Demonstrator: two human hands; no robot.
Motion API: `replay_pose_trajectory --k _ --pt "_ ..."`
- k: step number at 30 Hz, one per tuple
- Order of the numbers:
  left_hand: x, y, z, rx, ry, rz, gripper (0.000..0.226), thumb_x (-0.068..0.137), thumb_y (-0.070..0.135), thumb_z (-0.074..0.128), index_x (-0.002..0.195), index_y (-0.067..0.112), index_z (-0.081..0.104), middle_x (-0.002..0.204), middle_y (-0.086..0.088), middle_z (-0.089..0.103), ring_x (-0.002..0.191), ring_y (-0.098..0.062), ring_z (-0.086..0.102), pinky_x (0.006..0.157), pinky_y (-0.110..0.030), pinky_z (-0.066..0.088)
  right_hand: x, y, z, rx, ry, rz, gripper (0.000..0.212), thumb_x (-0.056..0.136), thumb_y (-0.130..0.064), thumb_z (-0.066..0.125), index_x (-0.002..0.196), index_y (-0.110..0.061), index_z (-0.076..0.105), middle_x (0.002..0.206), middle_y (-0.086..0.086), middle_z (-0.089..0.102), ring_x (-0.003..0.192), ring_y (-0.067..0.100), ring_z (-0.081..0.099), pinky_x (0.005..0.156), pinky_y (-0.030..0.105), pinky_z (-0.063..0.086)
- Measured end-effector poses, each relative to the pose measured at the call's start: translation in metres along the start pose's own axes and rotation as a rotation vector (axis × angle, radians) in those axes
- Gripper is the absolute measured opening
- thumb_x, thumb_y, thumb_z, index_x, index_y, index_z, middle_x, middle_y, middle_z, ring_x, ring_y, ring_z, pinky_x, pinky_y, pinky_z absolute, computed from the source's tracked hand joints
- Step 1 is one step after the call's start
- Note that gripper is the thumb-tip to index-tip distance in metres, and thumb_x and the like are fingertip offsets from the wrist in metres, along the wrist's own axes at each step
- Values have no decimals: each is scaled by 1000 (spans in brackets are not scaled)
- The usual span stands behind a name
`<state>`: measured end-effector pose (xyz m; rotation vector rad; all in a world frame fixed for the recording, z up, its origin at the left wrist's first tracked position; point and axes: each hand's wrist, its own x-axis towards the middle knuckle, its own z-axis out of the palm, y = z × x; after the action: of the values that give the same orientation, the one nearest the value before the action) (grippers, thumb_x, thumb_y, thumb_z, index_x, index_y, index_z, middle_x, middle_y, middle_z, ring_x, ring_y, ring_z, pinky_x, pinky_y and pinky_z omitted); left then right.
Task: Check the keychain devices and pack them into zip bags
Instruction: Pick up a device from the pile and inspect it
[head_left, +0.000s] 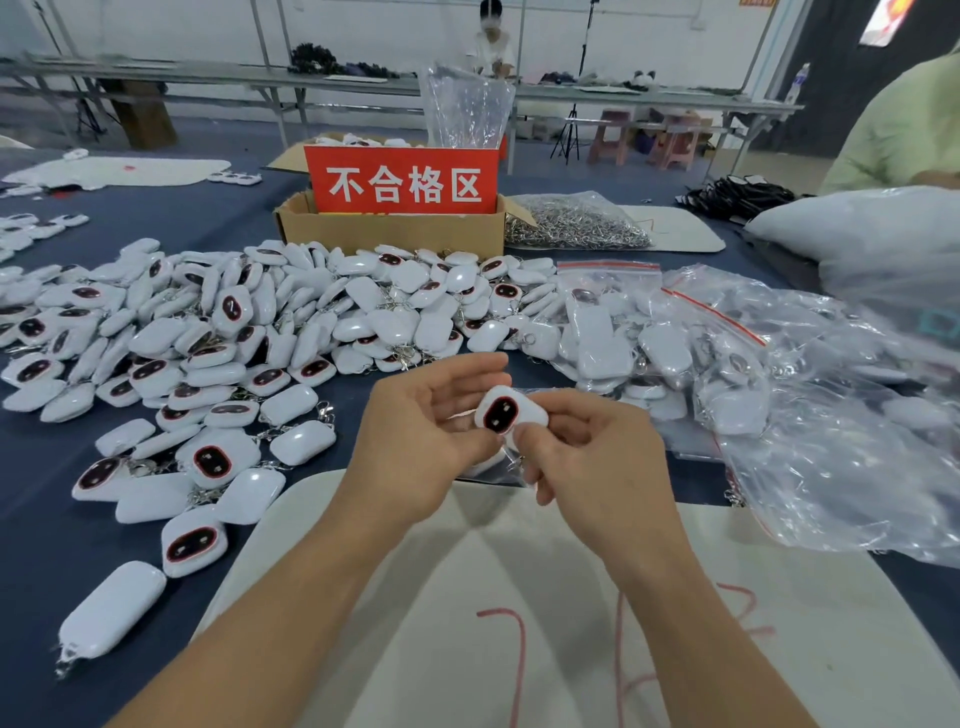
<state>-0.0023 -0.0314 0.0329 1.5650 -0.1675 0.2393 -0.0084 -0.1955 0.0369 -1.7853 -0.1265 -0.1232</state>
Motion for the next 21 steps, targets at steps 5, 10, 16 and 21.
replay_pose_trajectory --k 5,10,16,21 --pt "-4 3 7 -166 4 -72 49 67 -2 86 108 24 77 105 -1 80 96 -14 77 71 -19 57 3 -1 -11 261 -104 157 15 88 -3 71 90 -16 80 66 14 66 57 23 52 52 27 43" --pt "-3 8 8 -147 -78 -115 39 80 -2 79 110 23 78 105 -2 80 91 -9 75 71 -15 54 0 -6 -8 350 -195 210 11 95 -2 65 101 -3 75 77 12 70 57 24 61 50 28 49" --pt "-5 6 9 -131 -122 -155 46 87 -16 65 117 18 74 106 -2 80 87 -8 74 74 -16 54 -2 -6 -3 380 -176 252 20 101 -9 59 97 -10 79 79 18 74 57 28 65 53 30 54" --pt "-10 8 11 -141 -173 -189 36 90 -10 64 99 20 84 82 -13 74 67 -14 65 62 -20 54 -5 -5 -1 354 -141 236 24 98 -4 59 89 -9 81 74 17 73 51 28 60 48 25 45"
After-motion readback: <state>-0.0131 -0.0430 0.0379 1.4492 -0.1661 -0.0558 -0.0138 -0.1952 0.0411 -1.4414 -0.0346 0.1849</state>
